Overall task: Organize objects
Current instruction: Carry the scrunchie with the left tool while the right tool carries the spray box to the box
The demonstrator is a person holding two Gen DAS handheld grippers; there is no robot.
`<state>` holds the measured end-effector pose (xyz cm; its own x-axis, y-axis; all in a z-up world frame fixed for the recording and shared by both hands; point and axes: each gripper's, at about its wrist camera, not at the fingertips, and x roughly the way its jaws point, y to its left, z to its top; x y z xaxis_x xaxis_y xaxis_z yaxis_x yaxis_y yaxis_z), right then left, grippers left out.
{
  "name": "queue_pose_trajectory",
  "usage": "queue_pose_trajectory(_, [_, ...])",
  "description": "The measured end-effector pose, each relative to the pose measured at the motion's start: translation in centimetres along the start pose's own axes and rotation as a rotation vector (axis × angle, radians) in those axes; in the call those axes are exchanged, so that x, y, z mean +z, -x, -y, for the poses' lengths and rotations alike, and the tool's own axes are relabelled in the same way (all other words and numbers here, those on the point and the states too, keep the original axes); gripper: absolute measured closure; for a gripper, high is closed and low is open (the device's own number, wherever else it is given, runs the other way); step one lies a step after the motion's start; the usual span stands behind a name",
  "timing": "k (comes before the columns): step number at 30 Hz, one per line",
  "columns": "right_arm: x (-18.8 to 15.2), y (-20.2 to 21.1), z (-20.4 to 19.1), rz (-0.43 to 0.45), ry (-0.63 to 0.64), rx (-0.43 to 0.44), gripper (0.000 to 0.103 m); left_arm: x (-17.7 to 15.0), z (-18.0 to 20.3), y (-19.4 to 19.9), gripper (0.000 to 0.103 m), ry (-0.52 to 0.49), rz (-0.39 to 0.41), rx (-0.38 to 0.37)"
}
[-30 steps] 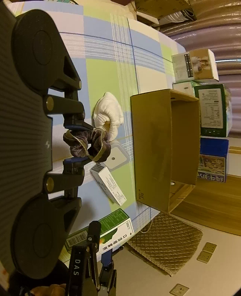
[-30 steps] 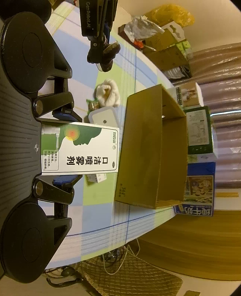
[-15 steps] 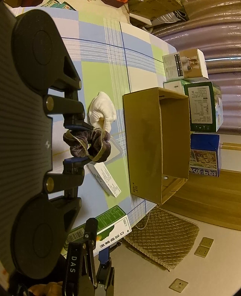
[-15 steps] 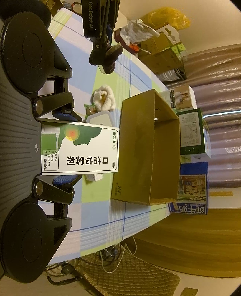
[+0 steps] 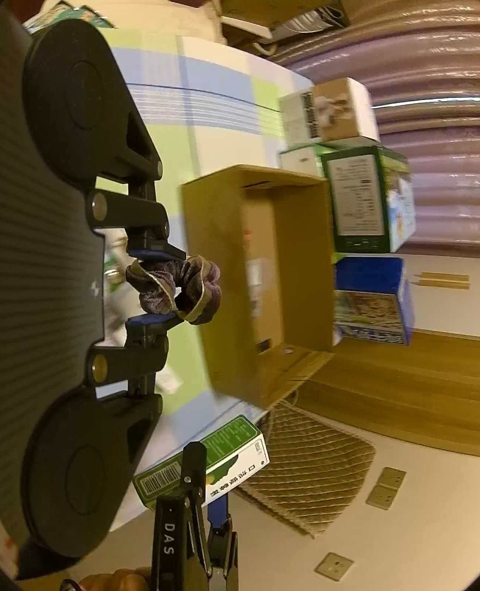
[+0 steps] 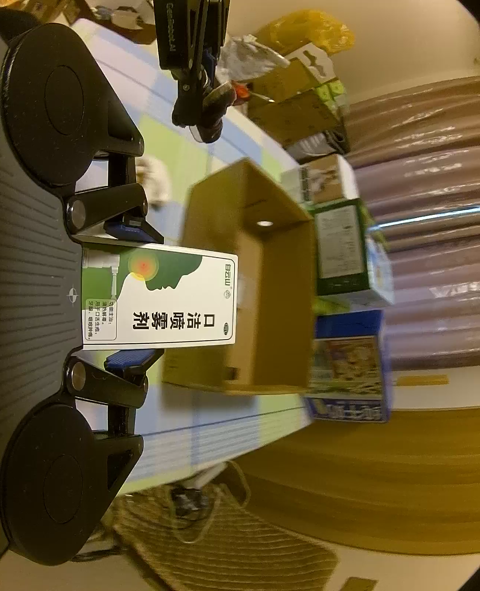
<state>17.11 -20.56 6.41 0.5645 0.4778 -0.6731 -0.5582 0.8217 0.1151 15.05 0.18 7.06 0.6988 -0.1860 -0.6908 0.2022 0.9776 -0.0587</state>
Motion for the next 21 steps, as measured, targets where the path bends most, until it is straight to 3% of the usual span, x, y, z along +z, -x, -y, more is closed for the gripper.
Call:
queue_pose_trajectory(6, [6.2,-2.2,1.0,0.04,0.007,0.001,0.05,6.2,-1.7,-2.5,0.08,-0.01,0.031,0.005])
queue_pose_trajectory(12, [11.1,-7.0,2.9,0.024,-0.032,-0.003,0.05,11.2,-4.1,-7.4,0.08,-0.005,0.007,0.038])
queue_pose_trajectory(21, [13.0,-14.9,6.1,-0.073,-0.096,-0.029,0.05,12.3,-6.8,-15.1,0.08,0.037,-0.095,0.03])
